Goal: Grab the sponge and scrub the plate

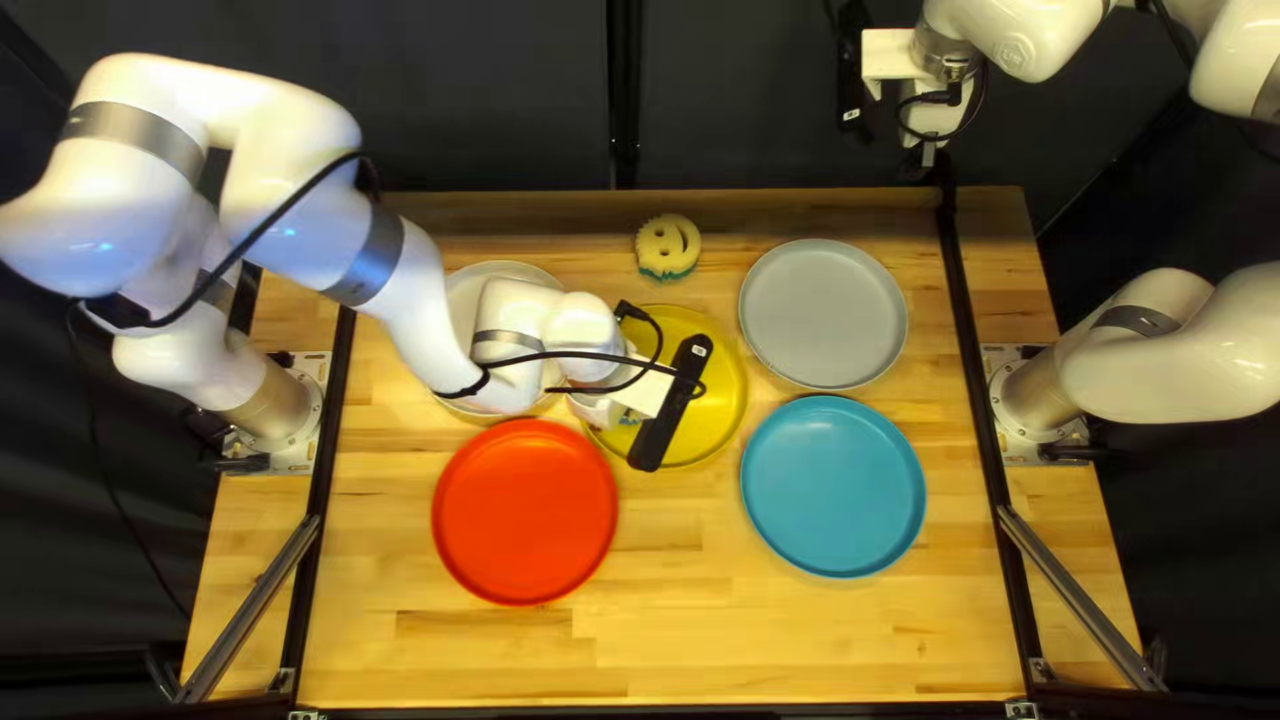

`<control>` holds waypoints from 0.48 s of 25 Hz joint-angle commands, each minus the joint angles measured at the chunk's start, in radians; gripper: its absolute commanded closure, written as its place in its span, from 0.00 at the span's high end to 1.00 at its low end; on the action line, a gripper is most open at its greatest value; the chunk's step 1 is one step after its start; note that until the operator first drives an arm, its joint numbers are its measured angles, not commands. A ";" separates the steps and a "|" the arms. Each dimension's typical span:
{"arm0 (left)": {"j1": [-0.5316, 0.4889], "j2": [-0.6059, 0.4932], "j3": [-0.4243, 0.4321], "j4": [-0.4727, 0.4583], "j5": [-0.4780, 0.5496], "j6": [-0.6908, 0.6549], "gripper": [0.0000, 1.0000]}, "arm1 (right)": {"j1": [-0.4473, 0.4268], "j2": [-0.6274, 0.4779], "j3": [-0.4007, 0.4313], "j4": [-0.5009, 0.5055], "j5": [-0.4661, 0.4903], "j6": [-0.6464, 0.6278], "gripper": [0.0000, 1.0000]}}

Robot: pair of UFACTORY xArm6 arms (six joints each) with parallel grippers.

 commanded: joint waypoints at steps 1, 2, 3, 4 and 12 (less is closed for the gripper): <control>0.019 0.088 -0.122 -0.008 0.014 0.032 0.00 | 0.000 0.000 0.000 0.000 0.000 0.000 1.00; 0.020 0.102 -0.143 -0.010 0.016 0.037 0.00 | 0.000 0.000 0.000 0.000 0.000 0.000 1.00; 0.023 0.122 -0.175 -0.013 0.020 0.048 0.00 | 0.000 0.000 0.000 0.000 0.000 0.000 1.00; 0.025 0.137 -0.201 -0.014 0.026 0.055 0.00 | 0.000 0.000 0.000 0.000 0.000 0.000 1.00; 0.054 0.215 -0.301 -0.045 0.035 0.133 0.00 | 0.000 0.000 0.000 0.000 0.000 0.000 1.00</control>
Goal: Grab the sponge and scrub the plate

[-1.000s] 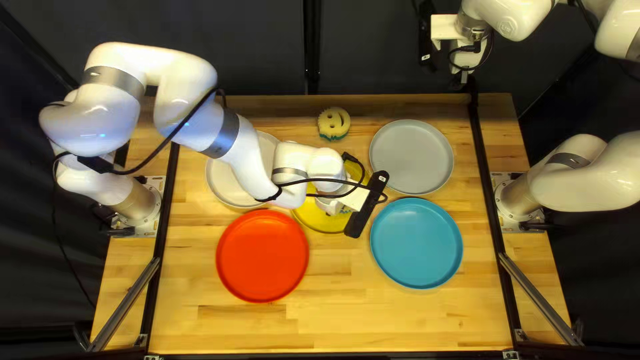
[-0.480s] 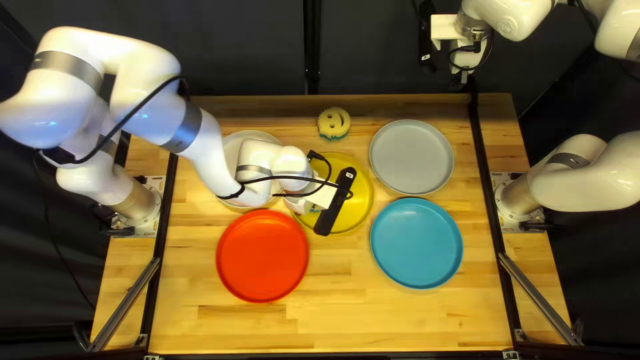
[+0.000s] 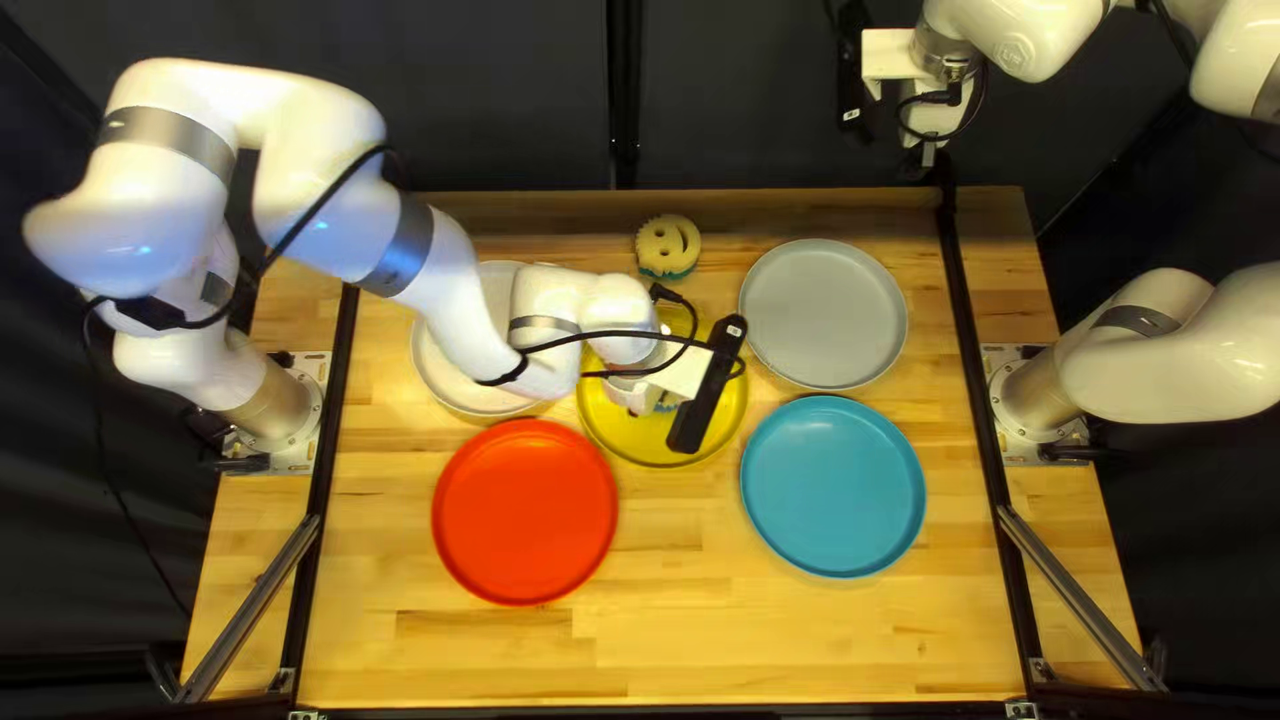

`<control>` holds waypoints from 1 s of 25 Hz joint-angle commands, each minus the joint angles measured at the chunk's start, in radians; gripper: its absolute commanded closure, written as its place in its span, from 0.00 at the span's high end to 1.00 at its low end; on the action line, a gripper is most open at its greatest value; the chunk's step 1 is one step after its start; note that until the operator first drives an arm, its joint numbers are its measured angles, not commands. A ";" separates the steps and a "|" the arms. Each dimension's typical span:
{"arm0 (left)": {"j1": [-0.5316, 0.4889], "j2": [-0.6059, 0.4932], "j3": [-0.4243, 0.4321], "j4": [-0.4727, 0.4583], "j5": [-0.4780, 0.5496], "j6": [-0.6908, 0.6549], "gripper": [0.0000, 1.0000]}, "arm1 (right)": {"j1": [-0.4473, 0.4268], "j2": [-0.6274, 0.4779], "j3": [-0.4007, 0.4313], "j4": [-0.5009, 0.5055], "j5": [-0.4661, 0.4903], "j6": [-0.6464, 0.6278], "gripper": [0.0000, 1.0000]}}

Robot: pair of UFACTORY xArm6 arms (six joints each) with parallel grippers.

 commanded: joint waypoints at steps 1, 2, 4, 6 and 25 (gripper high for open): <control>0.019 0.005 0.011 -0.023 -0.014 0.042 0.00 | 0.000 0.000 0.000 0.000 0.000 0.000 1.00; 0.021 0.000 0.021 -0.026 -0.017 0.045 0.00 | 0.000 0.000 0.000 0.000 0.000 0.000 1.00; 0.033 -0.022 0.064 -0.039 -0.031 0.061 0.00 | 0.000 0.000 0.000 0.000 0.000 0.000 1.00; 0.044 -0.037 0.094 -0.047 -0.038 0.071 0.00 | 0.000 0.000 0.000 0.000 0.000 0.000 1.00; -0.043 -0.044 0.090 -0.011 -0.027 -0.033 0.00 | 0.000 0.000 0.000 0.000 0.000 0.000 1.00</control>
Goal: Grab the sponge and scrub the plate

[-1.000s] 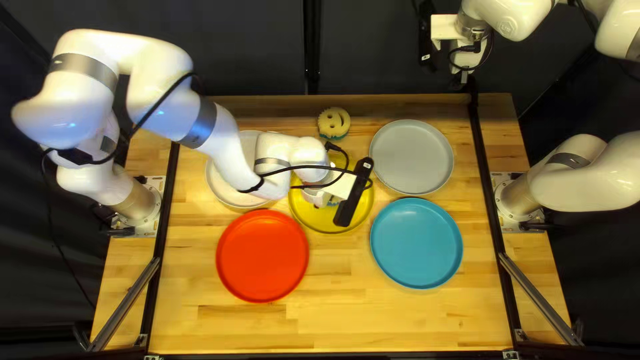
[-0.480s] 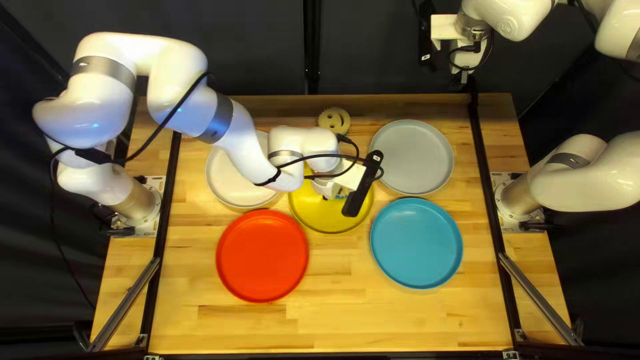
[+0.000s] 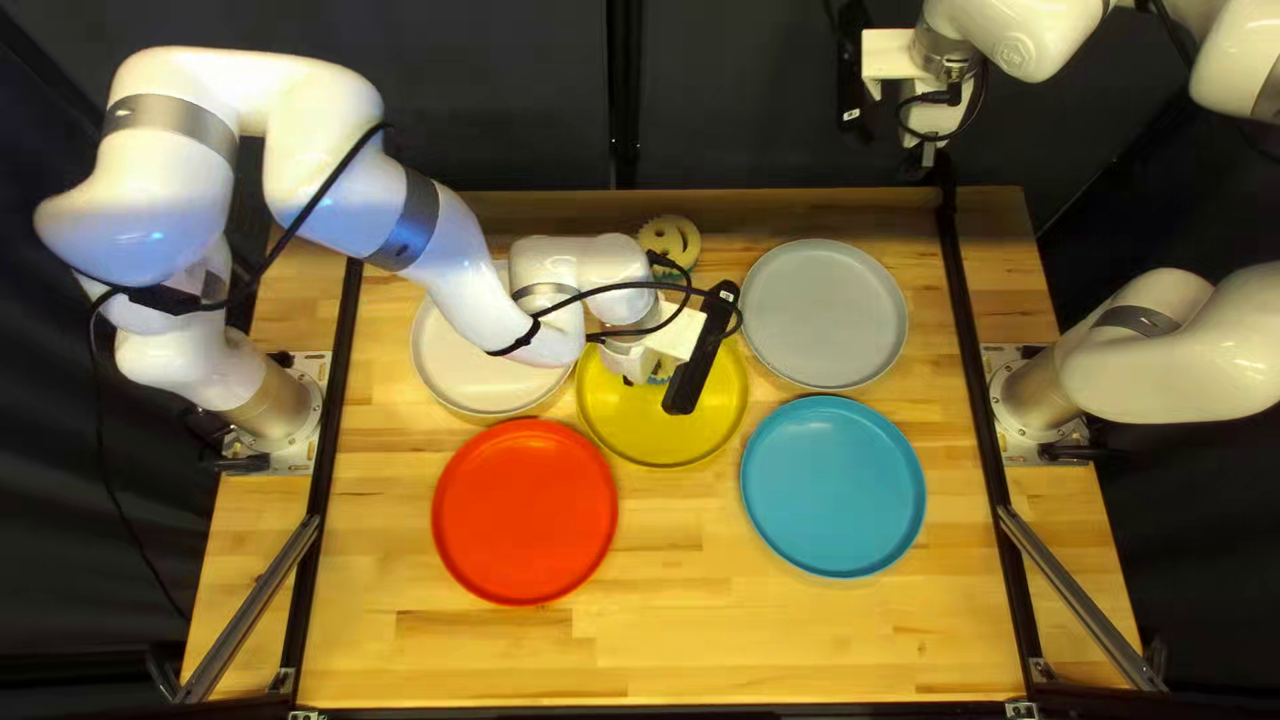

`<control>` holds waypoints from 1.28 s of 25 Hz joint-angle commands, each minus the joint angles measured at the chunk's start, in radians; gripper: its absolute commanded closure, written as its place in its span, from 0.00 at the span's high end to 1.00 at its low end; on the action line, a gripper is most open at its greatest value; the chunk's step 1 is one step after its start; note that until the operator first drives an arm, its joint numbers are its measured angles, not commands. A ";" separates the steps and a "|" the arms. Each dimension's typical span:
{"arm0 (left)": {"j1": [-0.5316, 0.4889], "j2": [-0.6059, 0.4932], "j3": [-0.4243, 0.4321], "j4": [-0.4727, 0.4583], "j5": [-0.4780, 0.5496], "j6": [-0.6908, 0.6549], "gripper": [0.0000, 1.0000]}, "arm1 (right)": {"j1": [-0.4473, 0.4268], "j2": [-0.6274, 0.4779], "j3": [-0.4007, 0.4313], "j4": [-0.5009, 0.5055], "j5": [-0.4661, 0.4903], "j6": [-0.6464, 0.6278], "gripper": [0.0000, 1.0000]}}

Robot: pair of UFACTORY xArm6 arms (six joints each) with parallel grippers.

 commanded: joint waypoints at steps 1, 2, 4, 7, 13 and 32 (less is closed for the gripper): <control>-0.060 0.015 -0.018 0.028 -0.005 -0.055 0.00 | 0.000 0.000 0.000 0.000 0.000 0.000 1.00; -0.068 0.014 -0.019 0.035 -0.005 -0.066 0.00 | 0.000 0.000 0.000 0.000 0.000 0.000 1.00; -0.093 -0.011 -0.011 0.066 0.008 -0.109 0.00 | 0.000 0.000 0.000 0.000 0.000 0.000 1.00; -0.124 -0.063 0.003 0.118 0.038 -0.180 0.00 | 0.000 0.000 0.000 0.000 0.000 0.000 1.00; -0.237 -0.084 -0.026 0.235 0.080 -0.355 0.00 | 0.000 0.000 0.000 0.000 0.000 0.000 1.00; -0.451 0.055 -0.042 0.242 -0.165 -0.459 1.00 | 0.000 0.000 0.000 0.000 0.000 0.000 1.00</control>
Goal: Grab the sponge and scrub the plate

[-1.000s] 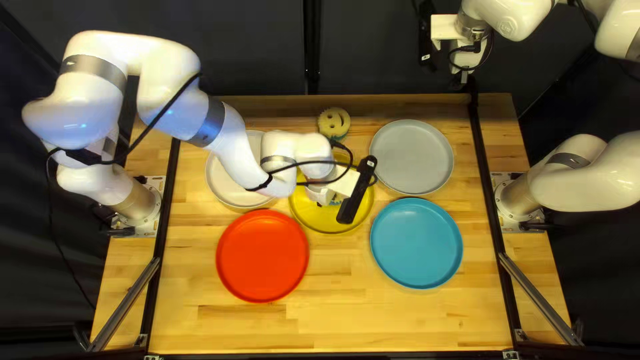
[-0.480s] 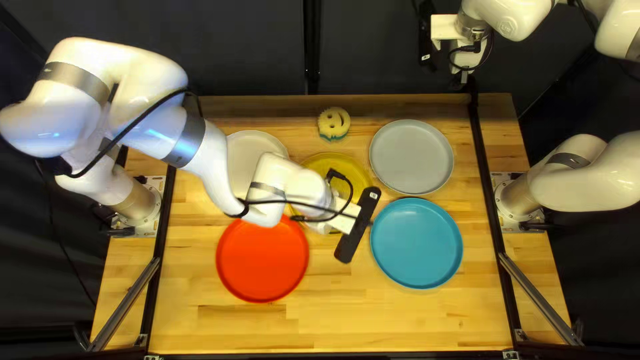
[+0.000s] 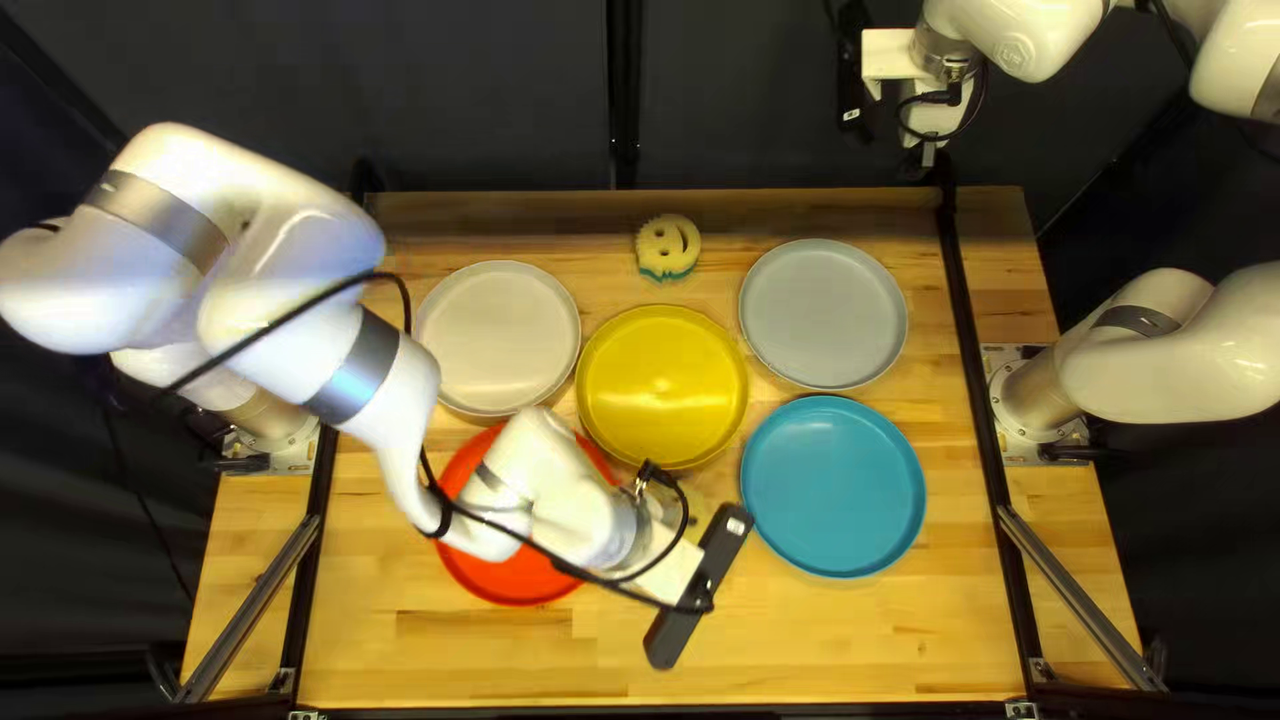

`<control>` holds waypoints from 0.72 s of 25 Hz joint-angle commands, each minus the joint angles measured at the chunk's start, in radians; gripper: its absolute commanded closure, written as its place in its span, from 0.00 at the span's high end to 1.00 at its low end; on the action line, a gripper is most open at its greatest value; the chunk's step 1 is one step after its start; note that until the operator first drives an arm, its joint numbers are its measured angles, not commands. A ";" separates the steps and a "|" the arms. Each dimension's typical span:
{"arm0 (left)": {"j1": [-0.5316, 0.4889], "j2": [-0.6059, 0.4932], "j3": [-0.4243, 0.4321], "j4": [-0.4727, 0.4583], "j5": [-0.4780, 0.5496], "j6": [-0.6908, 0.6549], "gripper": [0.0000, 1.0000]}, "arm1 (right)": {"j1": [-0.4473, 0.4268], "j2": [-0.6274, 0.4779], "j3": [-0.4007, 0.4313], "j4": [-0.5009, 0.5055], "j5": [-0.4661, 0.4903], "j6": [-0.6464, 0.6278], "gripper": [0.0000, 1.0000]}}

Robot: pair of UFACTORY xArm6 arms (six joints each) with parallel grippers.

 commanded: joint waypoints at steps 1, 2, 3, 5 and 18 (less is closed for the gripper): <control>0.019 -0.015 0.029 -0.065 -0.030 0.083 1.00 | 0.000 0.000 0.000 0.000 0.000 0.000 1.00; 0.029 -0.034 0.045 -0.074 -0.025 0.100 1.00 | 0.000 0.000 0.000 0.000 0.000 0.000 1.00; 0.037 -0.049 0.057 -0.079 -0.021 0.109 1.00 | 0.000 0.000 0.000 0.000 0.000 0.000 1.00; 0.067 -0.111 0.110 -0.094 -0.004 0.140 1.00 | 0.000 0.000 0.000 0.000 0.000 0.000 1.00; 0.427 -0.684 0.466 -0.252 0.297 0.463 1.00 | 0.000 0.000 0.000 0.000 0.000 0.000 1.00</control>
